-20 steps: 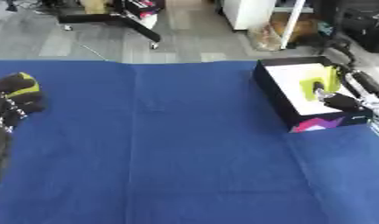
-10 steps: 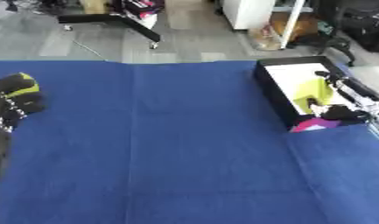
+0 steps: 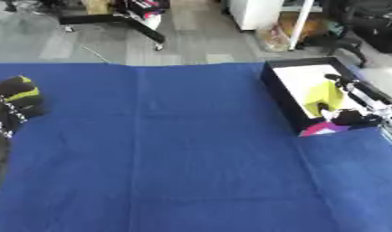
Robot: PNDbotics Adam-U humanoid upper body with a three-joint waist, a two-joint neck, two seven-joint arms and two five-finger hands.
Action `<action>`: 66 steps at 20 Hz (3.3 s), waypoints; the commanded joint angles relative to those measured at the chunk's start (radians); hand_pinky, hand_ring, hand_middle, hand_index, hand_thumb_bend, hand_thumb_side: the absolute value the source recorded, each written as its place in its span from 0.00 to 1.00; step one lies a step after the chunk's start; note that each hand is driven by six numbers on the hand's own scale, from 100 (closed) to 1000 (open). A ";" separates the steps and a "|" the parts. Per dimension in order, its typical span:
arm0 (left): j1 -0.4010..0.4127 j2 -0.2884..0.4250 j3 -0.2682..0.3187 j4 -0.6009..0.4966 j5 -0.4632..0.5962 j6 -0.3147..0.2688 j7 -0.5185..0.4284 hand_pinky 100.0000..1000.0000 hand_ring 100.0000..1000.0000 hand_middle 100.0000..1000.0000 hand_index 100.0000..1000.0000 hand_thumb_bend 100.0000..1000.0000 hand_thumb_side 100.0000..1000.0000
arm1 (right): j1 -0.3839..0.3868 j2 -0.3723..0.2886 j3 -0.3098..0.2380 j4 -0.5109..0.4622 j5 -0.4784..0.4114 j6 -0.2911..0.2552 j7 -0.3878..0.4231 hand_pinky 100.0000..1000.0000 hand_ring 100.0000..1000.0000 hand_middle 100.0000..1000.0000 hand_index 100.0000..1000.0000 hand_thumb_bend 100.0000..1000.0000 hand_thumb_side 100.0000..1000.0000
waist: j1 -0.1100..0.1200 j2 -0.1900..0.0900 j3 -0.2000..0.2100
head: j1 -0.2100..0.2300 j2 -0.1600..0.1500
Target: Pick up the objects with one hand, pass them to the other hand, and then place them into the box on the other side of the table.
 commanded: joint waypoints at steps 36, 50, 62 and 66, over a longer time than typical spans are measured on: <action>-0.009 0.005 0.007 -0.023 -0.001 -0.008 -0.001 0.73 0.72 0.72 0.82 0.48 0.70 | 0.001 -0.054 -0.042 -0.062 -0.010 0.044 -0.123 0.97 1.00 1.00 1.00 0.00 1.00 | -0.005 -0.010 -0.001 | -0.005 -0.010; -0.009 0.005 0.008 -0.024 -0.001 -0.008 -0.001 0.73 0.72 0.72 0.82 0.47 0.70 | -0.001 -0.054 -0.036 -0.053 -0.046 0.088 -0.128 0.97 1.00 1.00 1.00 0.00 1.00 | -0.005 -0.010 0.000 | -0.012 -0.010; -0.010 0.006 0.007 -0.024 -0.002 -0.007 -0.003 0.73 0.72 0.72 0.82 0.47 0.70 | 0.000 -0.057 -0.035 -0.067 0.050 0.044 -0.093 0.94 0.91 0.81 1.00 0.00 0.44 | -0.006 -0.010 -0.002 | -0.014 -0.011; -0.010 0.006 0.007 -0.024 -0.001 -0.007 -0.004 0.73 0.72 0.72 0.82 0.47 0.70 | 0.002 -0.058 -0.032 -0.068 0.077 0.030 -0.070 0.94 0.91 0.81 1.00 0.00 0.00 | -0.006 -0.009 -0.003 | -0.014 -0.011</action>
